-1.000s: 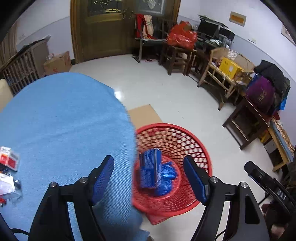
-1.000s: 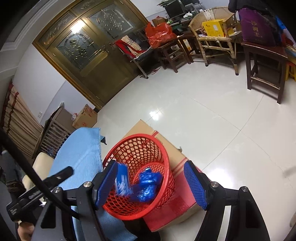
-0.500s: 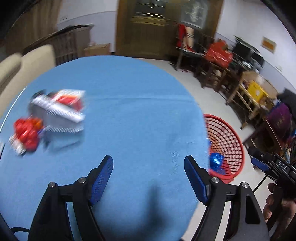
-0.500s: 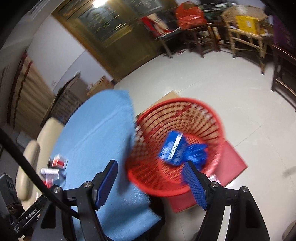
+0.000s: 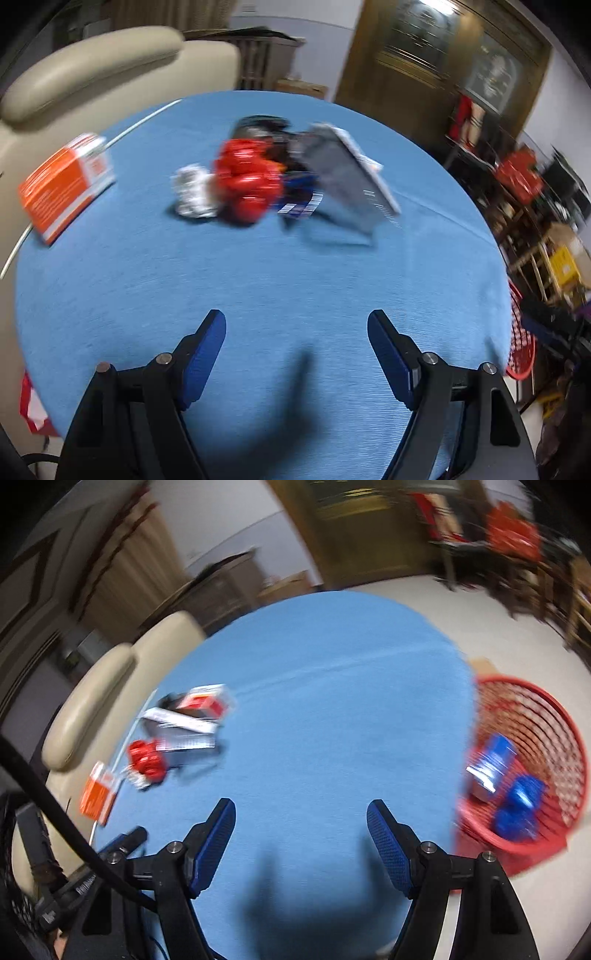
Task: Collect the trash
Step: 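Grasp the white medicine box with the right tool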
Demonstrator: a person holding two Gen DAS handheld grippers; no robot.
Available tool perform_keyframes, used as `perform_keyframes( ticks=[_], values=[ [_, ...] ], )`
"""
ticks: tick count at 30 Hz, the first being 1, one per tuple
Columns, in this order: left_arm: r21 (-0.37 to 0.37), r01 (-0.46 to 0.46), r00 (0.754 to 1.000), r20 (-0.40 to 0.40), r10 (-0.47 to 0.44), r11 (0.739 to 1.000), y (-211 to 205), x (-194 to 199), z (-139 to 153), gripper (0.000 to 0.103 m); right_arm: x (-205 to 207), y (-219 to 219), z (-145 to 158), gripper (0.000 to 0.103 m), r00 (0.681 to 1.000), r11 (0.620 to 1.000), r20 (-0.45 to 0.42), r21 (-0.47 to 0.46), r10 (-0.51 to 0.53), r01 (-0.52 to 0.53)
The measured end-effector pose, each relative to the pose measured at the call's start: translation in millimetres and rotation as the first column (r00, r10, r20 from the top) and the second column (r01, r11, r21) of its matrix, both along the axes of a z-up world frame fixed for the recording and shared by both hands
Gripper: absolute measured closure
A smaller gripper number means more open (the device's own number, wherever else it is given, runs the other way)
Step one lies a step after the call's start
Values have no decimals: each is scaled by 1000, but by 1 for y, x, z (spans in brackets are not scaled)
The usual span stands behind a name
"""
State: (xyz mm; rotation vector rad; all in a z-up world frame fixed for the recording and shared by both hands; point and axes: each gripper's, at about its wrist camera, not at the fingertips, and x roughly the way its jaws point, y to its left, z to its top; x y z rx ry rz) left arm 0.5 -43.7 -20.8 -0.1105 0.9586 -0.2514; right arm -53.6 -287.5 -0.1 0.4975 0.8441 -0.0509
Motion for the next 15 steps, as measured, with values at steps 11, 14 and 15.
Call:
perform_keyframes(
  ticks=[11, 14, 15],
  values=[
    [-23, -100, 995, 4, 101, 995, 40, 0, -1, 23, 142, 86, 6, 25, 993, 987, -14, -111, 118, -119],
    [-25, -108, 994, -9, 108, 994, 40, 7, -5, 23, 150, 98, -13, 24, 987, 978, -72, -137, 146, -154],
    [-27, -108, 994, -8, 108, 994, 41, 7, -5, 23, 146, 100, -23, 24, 981, 975, -119, -143, 155, -172]
  ],
)
